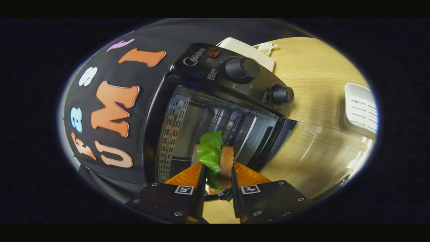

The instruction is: Open the toaster oven, put the food inside, and close the toaster oven door.

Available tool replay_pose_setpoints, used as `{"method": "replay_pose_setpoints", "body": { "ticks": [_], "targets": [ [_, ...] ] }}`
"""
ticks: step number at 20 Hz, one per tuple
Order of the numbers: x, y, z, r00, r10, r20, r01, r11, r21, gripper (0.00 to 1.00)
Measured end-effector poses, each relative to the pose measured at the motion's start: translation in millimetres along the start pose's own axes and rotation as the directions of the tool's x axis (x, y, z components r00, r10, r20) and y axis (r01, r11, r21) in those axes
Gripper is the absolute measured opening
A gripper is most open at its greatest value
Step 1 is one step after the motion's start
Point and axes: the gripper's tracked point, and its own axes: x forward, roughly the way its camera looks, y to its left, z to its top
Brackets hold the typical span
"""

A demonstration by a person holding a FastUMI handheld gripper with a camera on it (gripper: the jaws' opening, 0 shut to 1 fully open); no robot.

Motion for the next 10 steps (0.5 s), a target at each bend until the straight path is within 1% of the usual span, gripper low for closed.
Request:
{"method": "replay_pose_setpoints", "body": {
  "ticks": [1, 2, 3, 5, 6, 7, 8, 9, 10],
  "targets": [
    [2.0, 1.7, -2.4, 1.000, -0.015, 0.009, 0.015, 1.000, -0.001, 0.38],
    [1.4, 2.6, -6.7, 1.000, -0.025, 0.003, 0.025, 1.000, 0.001, 0.42],
    [1.1, 5.0, -5.8, 1.000, -0.024, 0.013, 0.024, 1.000, 0.006, 0.44],
    [6.6, -0.8, -8.3, 0.998, -0.059, 0.002, 0.059, 0.998, -0.019, 0.50],
    [3.4, -1.8, -11.0, 0.998, -0.066, -0.007, 0.066, 0.998, -0.017, 0.58],
    [2.3, -5.6, -13.9, 0.997, -0.081, -0.017, 0.081, 0.996, -0.021, 0.63],
    [-0.6, -8.5, -15.6, 0.995, -0.094, -0.026, 0.093, 0.995, -0.029, 0.75],
    [-2.6, -11.6, -18.5, 0.994, -0.106, -0.036, 0.105, 0.994, -0.044, 0.81],
    [-7.5, -14.3, -20.2, 0.992, -0.117, -0.045, 0.114, 0.992, -0.062, 0.92]
  ]
}}
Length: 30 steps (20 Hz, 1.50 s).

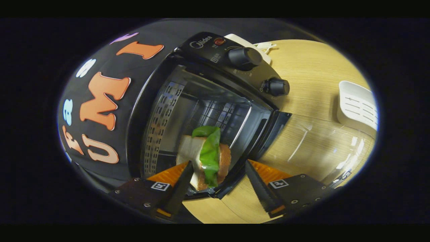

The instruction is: Open the toaster oven, put the food inside, and close the toaster oven door.

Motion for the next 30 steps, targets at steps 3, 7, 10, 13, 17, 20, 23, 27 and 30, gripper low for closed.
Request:
{"method": "replay_pose_setpoints", "body": {
  "ticks": [3, 7, 10, 13, 17, 20, 23, 27, 30],
  "targets": [
    [-16.9, -8.0, -7.0, 0.999, -0.018, -0.031, 0.016, 0.998, -0.058, 0.98],
    [-61.9, -5.1, -22.2, 0.999, 0.010, -0.050, -0.023, 0.968, -0.250, 0.98],
    [-95.5, -6.8, -31.4, 0.998, 0.027, -0.064, -0.049, 0.928, -0.369, 0.98],
    [-124.9, -11.7, -31.5, 0.998, 0.026, -0.051, -0.048, 0.874, -0.484, 0.98],
    [-154.9, -47.7, -25.7, 0.998, -0.058, 0.002, 0.043, 0.721, -0.692, 0.98],
    [-176.4, -71.4, -30.4, 0.995, -0.101, 0.008, 0.068, 0.609, -0.790, 0.98],
    [-182.3, -99.2, -40.3, 0.985, -0.173, 0.003, 0.095, 0.526, -0.845, 0.99],
    [-178.2, -124.6, -63.1, 0.971, -0.239, -0.032, 0.097, 0.512, -0.854, 0.99],
    [-172.4, -141.8, -71.1, 0.954, -0.296, -0.039, 0.116, 0.486, -0.866, 0.99]
  ]
}}
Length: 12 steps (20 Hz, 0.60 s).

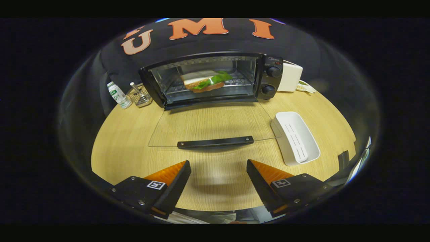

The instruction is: Open the toaster oven, put the food inside, and close the toaster oven door.

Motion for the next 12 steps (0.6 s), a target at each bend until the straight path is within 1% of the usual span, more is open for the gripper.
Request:
{"method": "replay_pose_setpoints", "body": {
  "ticks": [3, 6, 12],
  "targets": [
    [7.9, 5.7, -1.9, 1.000, 0.013, -0.016, -0.013, 1.000, 0.028, 0.99],
    [15.9, 3.4, 1.4, 1.000, -0.006, -0.016, 0.006, 1.000, 0.000, 0.99],
    [33.8, 12.4, 2.6, 0.999, 0.003, -0.047, -0.005, 0.999, -0.042, 0.99]
  ]
}}
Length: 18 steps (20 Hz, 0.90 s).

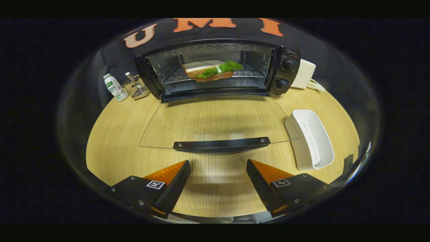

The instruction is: Open the toaster oven, put the food inside, and close the toaster oven door.

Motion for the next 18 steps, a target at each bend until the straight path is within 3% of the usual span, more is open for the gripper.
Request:
{"method": "replay_pose_setpoints", "body": {
  "ticks": [7, 11, 18],
  "targets": [
    [14.8, -2.0, 7.6, 1.000, -0.014, 0.012, 0.013, 1.000, 0.027, 1.00],
    [-0.2, -1.5, 17.9, 0.999, 0.012, 0.035, -0.014, 0.999, 0.052, 1.00],
    [-38.0, 5.0, 73.6, 0.989, 0.052, 0.136, -0.067, 0.992, 0.105, 1.00]
  ]
}}
